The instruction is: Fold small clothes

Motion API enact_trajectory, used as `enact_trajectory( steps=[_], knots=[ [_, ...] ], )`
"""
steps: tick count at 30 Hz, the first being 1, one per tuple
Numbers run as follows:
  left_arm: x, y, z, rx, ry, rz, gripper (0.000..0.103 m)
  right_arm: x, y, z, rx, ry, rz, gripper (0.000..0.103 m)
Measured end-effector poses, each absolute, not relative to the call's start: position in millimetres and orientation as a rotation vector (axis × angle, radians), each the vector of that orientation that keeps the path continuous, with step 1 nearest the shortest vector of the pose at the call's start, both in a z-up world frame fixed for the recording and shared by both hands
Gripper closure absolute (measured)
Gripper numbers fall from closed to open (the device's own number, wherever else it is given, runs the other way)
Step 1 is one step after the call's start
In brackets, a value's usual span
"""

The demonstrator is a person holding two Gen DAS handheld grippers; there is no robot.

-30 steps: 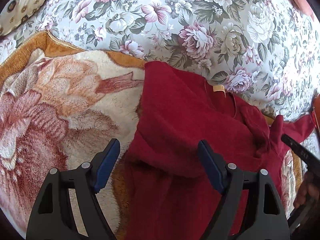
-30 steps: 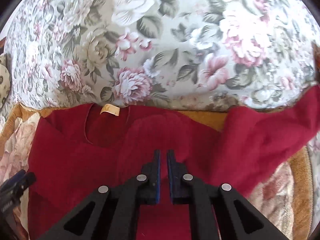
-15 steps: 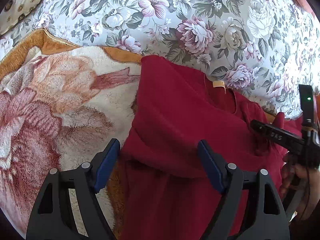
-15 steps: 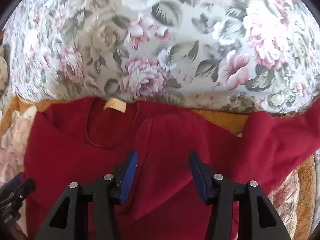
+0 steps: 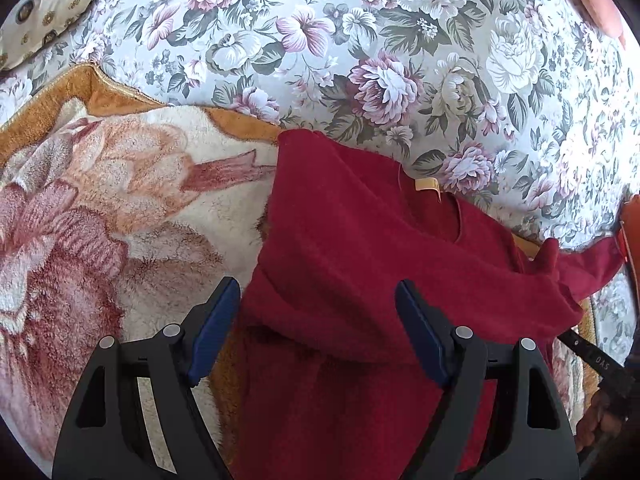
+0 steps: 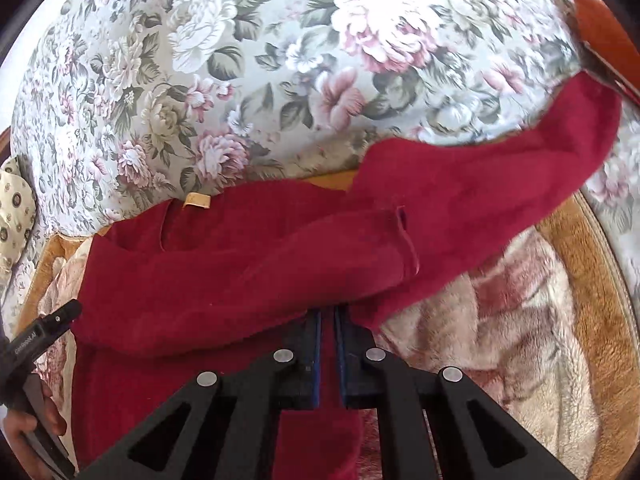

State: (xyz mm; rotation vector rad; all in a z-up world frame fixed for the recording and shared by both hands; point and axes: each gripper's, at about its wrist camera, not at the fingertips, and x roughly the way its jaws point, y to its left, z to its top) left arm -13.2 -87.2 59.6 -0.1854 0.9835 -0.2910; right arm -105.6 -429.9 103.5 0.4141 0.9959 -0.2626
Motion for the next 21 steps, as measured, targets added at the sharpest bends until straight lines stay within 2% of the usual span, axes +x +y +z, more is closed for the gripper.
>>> enact_trajectory(
  steps=[3,6,9,11,12,17,21],
  knots=[
    [-16.7,-86.1,58.6,-0.194,0.997,-0.282,0.023,-109.2,-439.4,94.9,0.511,0.971,-0.231,0.095],
    [-15.0,-85.2,57.8,-0.203,1.004,-0.279,0.023,-104.4,-435.9,92.1,0.501,0.975,-0.224,0.082],
    [-10.5,-86.5,56.0,-0.197,1.008,-0.284,0.023,-92.0,-428.9,86.7,0.462,0.986,-0.251,0.081],
    [-6.8,-86.5,52.4,-0.196,1.02,-0.279,0.023,-84.0,-424.5,88.6,0.428,0.992,-0.269,0.098],
    [-5.5,-85.7,50.5,-0.199,1.025,-0.273,0.023,-80.3,-421.5,94.2,0.416,0.98,-0.263,0.102],
    [-1.9,-82.9,47.6,-0.197,1.022,-0.225,0.023,-72.6,-414.8,137.0,0.332,0.824,-0.236,0.103],
    [2.3,-80.7,46.3,-0.183,1.019,-0.189,0.023,-76.5,-446.6,121.2,0.338,0.853,-0.348,0.103]
  ],
)
